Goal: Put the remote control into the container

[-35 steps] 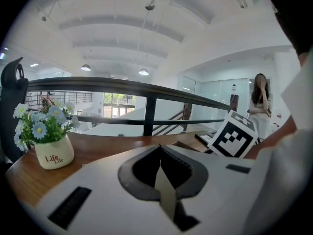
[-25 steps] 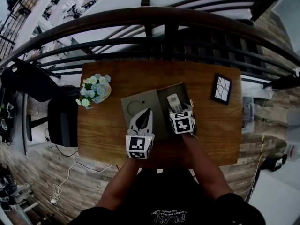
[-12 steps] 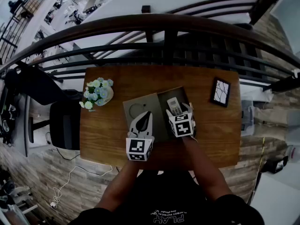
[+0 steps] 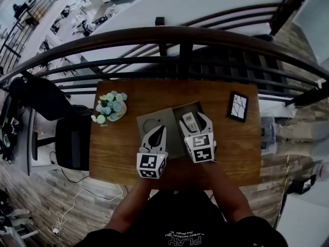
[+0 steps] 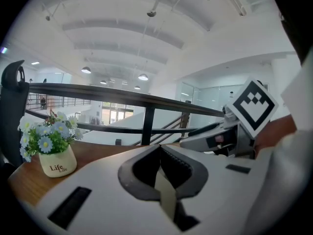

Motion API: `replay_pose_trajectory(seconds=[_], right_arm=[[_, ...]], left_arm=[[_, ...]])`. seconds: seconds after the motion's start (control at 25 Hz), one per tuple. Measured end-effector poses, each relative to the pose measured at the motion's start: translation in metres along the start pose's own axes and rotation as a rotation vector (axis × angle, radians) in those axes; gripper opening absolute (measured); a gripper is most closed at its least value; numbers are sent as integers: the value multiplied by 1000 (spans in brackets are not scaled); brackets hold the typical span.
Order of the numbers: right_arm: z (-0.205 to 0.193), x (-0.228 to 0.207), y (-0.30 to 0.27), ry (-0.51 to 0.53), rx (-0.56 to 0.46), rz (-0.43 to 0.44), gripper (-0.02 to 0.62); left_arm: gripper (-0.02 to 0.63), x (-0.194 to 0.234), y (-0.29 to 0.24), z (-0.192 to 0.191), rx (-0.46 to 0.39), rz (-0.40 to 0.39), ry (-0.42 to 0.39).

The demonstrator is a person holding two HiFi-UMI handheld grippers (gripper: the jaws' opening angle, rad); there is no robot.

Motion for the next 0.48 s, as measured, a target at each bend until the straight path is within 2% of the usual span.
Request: replay_pose_trajectory(seconds=[0.16,0.48], right_arm=[[11,9,25,1,-106,-19,260],[28,41,61,43,-266,-71,72]], left_arm=[[8,0,13,9,-25,-1,-12],[8,13,44,21,-71,1,-43]])
Point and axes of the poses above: the fingertips, and each gripper's own axes: y backward along the fingers, x to its left, z out of its top, the point moved 4 cm from there along y, backward along the fingers, and after that the axes turned 4 degrees about z, right-handed, at the moved point
